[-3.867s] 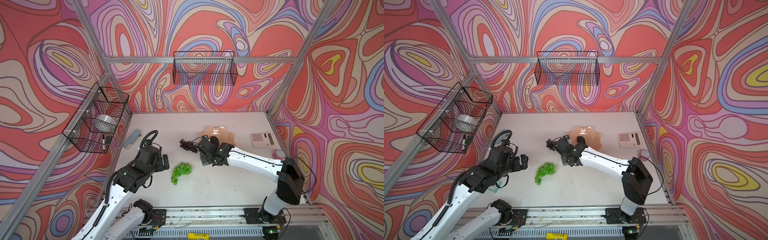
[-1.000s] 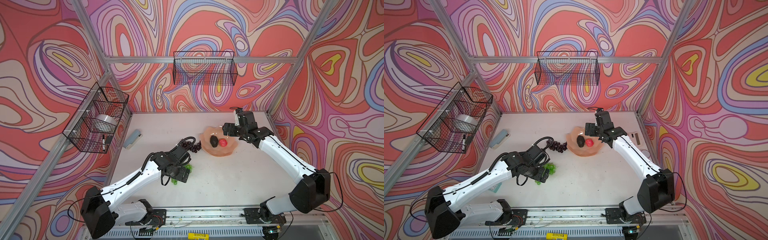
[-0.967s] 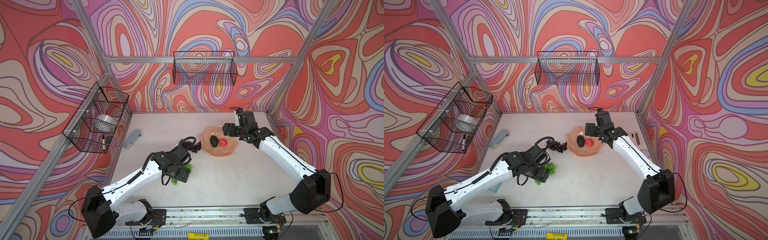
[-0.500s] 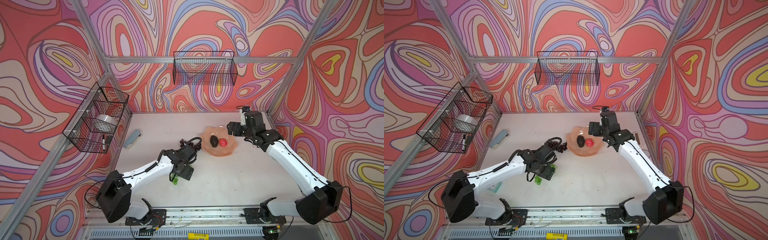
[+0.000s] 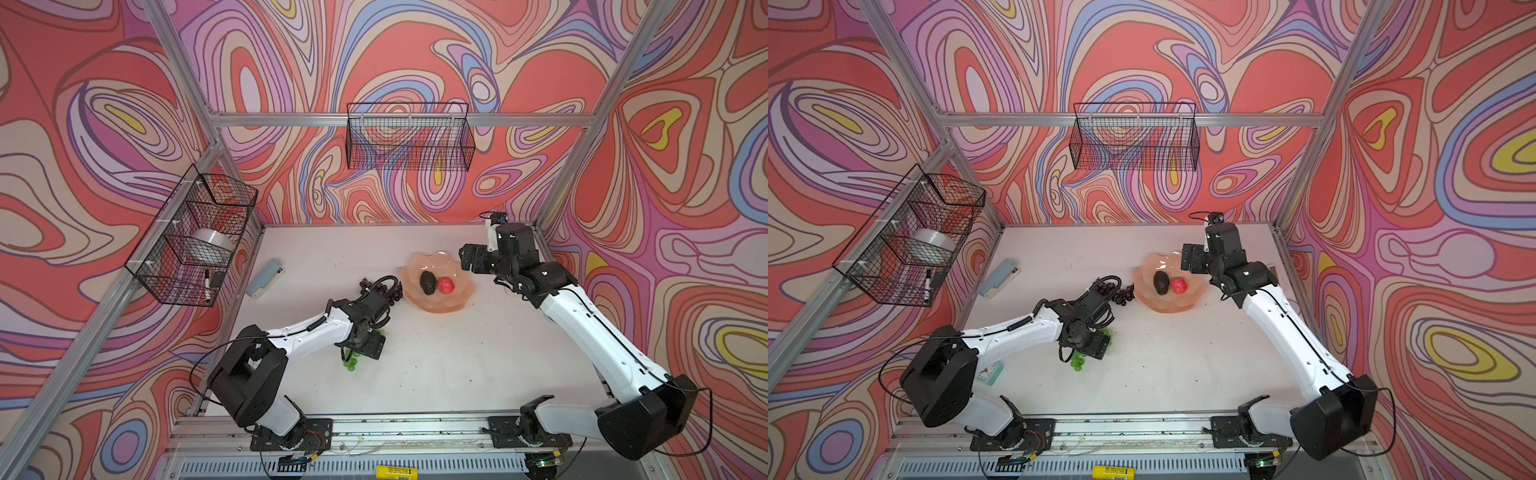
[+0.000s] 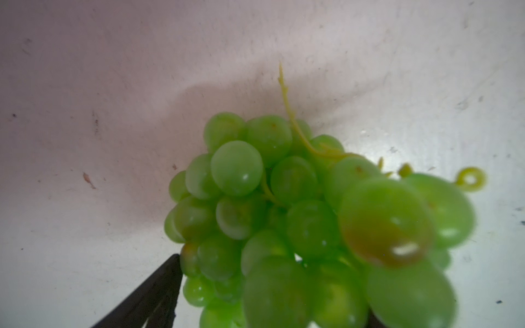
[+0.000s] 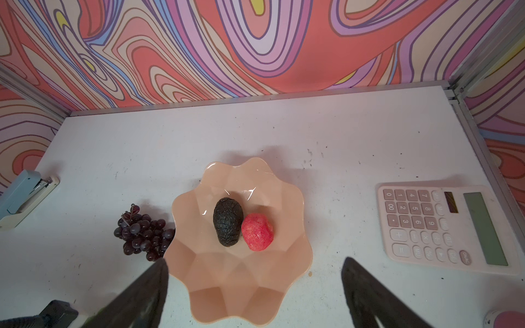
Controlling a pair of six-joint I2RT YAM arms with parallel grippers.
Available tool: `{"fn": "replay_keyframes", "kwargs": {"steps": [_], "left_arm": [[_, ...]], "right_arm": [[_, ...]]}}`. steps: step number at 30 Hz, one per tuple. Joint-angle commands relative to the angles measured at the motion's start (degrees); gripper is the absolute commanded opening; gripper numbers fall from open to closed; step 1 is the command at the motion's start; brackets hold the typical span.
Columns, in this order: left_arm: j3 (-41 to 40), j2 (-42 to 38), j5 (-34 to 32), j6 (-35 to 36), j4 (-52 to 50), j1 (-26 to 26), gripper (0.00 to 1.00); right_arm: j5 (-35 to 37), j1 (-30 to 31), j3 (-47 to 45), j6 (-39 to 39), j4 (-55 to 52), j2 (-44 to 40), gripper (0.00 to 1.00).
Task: Arrange fruit in a fruit bowl
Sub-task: Pick up the fruits from the center of the table.
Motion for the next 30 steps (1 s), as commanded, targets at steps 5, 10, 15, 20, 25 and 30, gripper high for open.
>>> {"fn": "replay_keyframes", "kwargs": {"steps": [5, 10, 15, 20, 25, 30], "left_arm": [[-1.93, 1.84, 4.22, -1.09, 2.55, 1.01, 0.62], [-1.82, 1.98, 4.7, -0.7, 2.32, 0.99, 0.44], [-1.17, 1.38, 5.03, -0.27, 0.73, 1.01, 0.31], [0.87, -2.08, 5.71, 0.76, -2.27, 1.01, 0.17], [4.32, -9.42, 5.78, 2.04, -4.28, 1.01, 0.12], [9.36, -14.47, 7.88, 3.45, -4.4, 1.01, 0.11]], "right_arm": [[-0.5, -0.48, 0.21, 0.44, 0.19, 0.45, 0.98], [-0.68, -0.48, -0.08, 0.8, 0.81, 0.45, 0.98], [-0.8, -0.43, -0.33, 0.82, 1.25, 0.45, 0.98], [-0.61, -0.49, -0.63, 0.87, 1.55, 0.62, 0.98], [-0.34, -0.61, -0.9, 1.16, 1.86, 0.81, 0.98], [-0.33, -0.66, -0.99, 1.32, 1.93, 0.93, 0.98]]}}
